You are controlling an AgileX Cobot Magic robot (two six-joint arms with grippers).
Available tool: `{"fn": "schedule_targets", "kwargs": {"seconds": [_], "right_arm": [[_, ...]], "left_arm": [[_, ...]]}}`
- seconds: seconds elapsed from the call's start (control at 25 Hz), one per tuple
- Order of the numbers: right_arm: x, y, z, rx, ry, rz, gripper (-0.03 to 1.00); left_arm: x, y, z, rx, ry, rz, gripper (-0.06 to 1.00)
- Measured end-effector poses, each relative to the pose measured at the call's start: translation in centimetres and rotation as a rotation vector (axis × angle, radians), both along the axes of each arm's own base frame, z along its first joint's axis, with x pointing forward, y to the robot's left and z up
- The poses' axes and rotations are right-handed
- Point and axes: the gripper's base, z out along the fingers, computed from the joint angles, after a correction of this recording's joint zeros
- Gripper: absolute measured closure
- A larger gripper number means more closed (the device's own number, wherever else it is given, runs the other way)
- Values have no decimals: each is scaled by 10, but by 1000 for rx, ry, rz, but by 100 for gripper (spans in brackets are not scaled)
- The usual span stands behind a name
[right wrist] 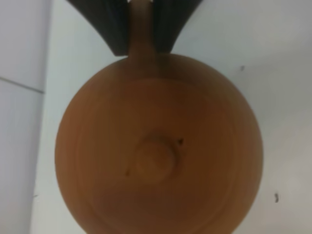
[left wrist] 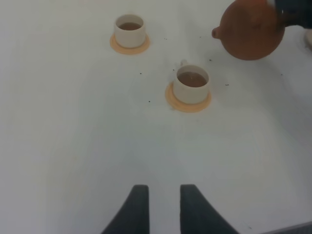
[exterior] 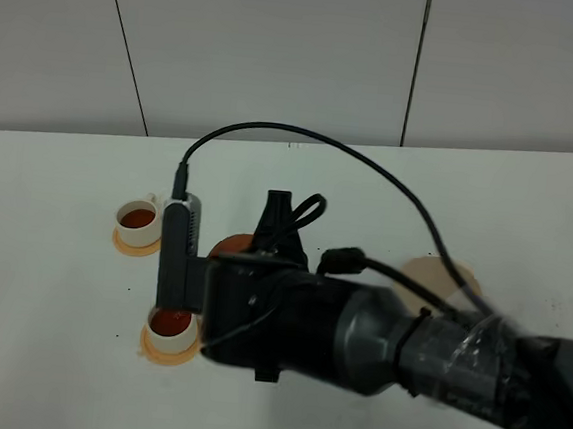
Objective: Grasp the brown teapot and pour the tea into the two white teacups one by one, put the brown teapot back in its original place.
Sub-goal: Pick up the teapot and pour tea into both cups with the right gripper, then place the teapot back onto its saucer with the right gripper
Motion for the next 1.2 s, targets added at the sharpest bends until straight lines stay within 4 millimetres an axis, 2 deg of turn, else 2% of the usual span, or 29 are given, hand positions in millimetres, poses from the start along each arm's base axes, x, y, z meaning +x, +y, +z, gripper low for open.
{"fn": "schedule_targets", "kwargs": {"seconds": [0.44, 0.64, 0.76, 1.2], "right_arm": [[32, -23, 24, 313, 336, -118, 87], [46, -43, 26, 355, 465, -198, 87], [47, -49, 24, 331, 486, -218, 87], [48, -48, 25, 335, 470, -209, 87]], "left_arm": [[0, 0, 0, 0, 0, 0, 71], [0, 0, 0, 0, 0, 0, 71], [0, 0, 0, 0, 0, 0, 71], [0, 0, 0, 0, 0, 0, 71]]}}
